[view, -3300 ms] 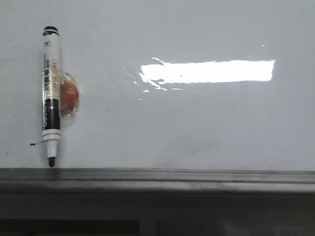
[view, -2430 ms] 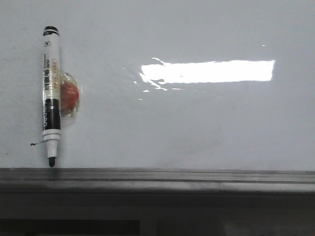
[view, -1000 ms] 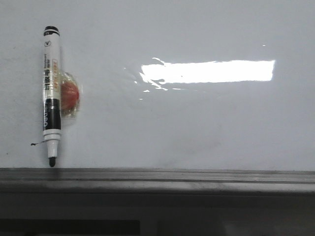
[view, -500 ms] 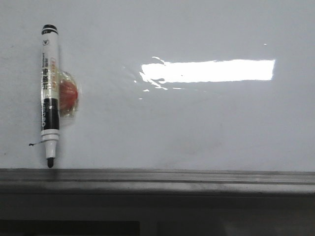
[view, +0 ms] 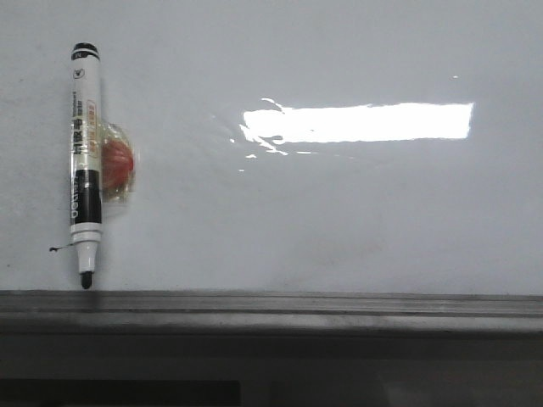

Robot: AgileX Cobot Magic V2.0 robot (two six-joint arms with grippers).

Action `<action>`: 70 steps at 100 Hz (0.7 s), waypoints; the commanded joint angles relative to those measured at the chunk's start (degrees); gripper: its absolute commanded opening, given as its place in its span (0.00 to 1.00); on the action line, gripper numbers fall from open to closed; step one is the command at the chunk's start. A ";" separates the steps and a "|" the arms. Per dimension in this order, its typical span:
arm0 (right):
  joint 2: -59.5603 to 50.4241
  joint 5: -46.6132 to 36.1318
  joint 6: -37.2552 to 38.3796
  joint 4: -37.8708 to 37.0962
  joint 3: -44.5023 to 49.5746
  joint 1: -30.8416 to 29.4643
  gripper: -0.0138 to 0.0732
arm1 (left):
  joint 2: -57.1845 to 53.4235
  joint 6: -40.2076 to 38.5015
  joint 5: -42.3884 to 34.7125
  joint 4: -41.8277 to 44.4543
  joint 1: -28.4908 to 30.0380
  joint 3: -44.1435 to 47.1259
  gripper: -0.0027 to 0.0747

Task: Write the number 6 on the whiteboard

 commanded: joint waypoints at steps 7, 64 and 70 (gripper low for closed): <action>1.14 -3.19 -0.45 0.29 -2.14 0.17 0.10 | 2.09 -0.57 -11.48 -0.75 0.18 -1.46 0.57; 1.14 -3.27 -0.45 0.29 -2.14 0.17 0.10 | 16.02 -1.61 -23.85 -2.02 -27.87 -0.15 0.59; 1.14 -3.27 -0.45 0.29 -2.14 0.17 0.10 | 17.96 -1.61 -24.12 -5.91 -33.51 -0.15 0.59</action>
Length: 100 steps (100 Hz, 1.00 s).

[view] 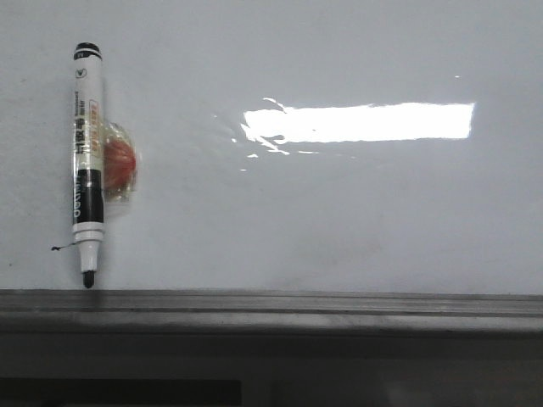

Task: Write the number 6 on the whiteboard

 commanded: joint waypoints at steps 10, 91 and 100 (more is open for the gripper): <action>1.08 -4.47 -0.45 0.29 -2.14 0.17 0.10 | 6.93 -0.70 -4.52 -9.63 -14.05 -1.55 0.59; 1.08 -4.55 -0.45 0.29 -2.14 0.17 0.10 | 31.63 -0.70 -21.62 -24.90 -24.17 -1.92 0.59; 1.08 -4.55 -0.45 0.29 -2.14 0.17 0.10 | 33.78 -0.70 -23.96 -24.90 -24.17 -1.92 0.59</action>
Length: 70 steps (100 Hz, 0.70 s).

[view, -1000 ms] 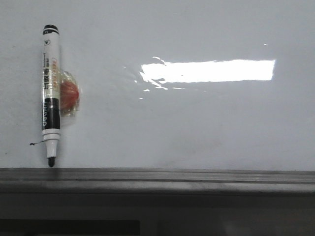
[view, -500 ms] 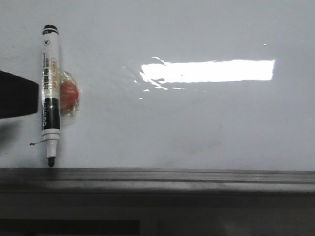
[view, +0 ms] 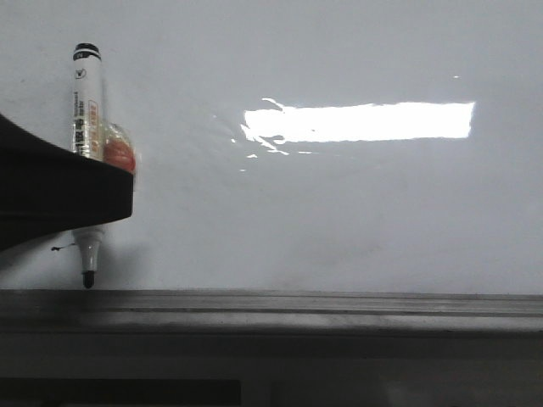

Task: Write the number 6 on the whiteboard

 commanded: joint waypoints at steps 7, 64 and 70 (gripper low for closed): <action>1.08 -4.55 -0.45 0.23 -2.14 0.17 0.10 | 3.01 -0.44 -7.33 -0.30 -0.34 -1.72 0.58; 1.08 -3.13 -0.45 2.87 -3.18 2.16 0.10 | 4.96 -0.44 -9.39 -3.60 -0.34 -1.72 0.01; 1.58 -1.51 -1.05 2.87 -3.75 4.32 0.10 | 4.31 -0.44 -9.08 -0.78 -0.34 -1.72 0.01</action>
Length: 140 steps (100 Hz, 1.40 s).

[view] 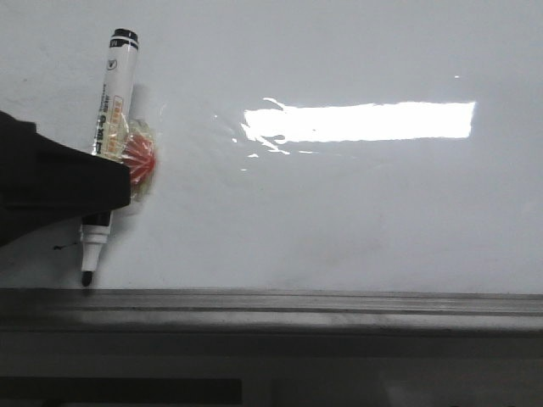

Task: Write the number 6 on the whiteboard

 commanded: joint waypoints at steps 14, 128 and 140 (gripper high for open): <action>4.60 0.71 -4.71 1.00 -4.57 8.05 0.10 | -4.13 0.42 5.15 2.52 0.13 -2.58 0.01; 49.00 -17.52 -24.58 15.85 -29.56 54.56 0.63 | -9.33 7.79 19.13 40.88 -4.74 -12.35 0.01; 51.65 -16.94 -24.58 17.29 -31.41 54.56 0.63 | -9.33 7.79 19.13 40.88 -5.00 -12.35 0.01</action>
